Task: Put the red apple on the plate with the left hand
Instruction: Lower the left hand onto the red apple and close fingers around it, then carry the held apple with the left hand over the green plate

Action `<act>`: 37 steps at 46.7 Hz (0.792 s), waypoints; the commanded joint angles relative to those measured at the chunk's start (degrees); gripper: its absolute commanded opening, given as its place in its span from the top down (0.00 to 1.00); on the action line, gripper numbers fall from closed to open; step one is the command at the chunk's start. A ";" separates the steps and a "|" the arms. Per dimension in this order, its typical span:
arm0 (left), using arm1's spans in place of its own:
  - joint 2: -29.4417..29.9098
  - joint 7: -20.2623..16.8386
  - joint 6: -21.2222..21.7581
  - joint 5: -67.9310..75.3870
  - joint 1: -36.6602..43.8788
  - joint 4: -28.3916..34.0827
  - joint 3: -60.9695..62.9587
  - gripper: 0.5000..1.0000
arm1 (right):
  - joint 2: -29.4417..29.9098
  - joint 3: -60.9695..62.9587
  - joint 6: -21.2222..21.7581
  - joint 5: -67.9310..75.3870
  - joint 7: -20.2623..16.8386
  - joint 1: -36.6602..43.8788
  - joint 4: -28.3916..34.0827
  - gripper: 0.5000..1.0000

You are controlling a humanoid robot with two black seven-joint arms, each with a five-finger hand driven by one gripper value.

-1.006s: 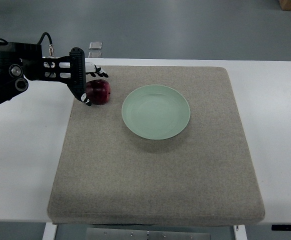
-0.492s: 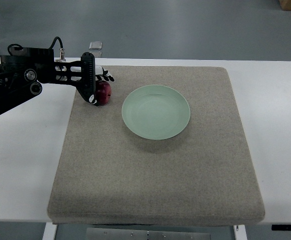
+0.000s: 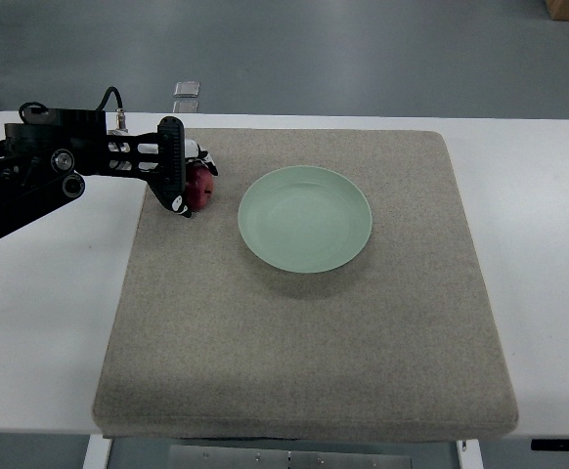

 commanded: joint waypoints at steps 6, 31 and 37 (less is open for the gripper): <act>0.00 -0.28 0.01 0.02 0.00 -0.07 0.01 0.83 | 0.00 0.00 0.00 0.00 0.00 0.00 0.01 0.14; -1.14 -0.98 0.10 -0.68 -5.18 -1.39 -0.87 1.00 | 0.00 0.00 0.00 0.00 0.00 0.00 0.01 0.14; -3.60 -1.42 -0.17 -0.68 -6.68 -2.79 -0.87 1.00 | 0.00 0.00 0.00 0.00 0.00 0.00 0.01 0.14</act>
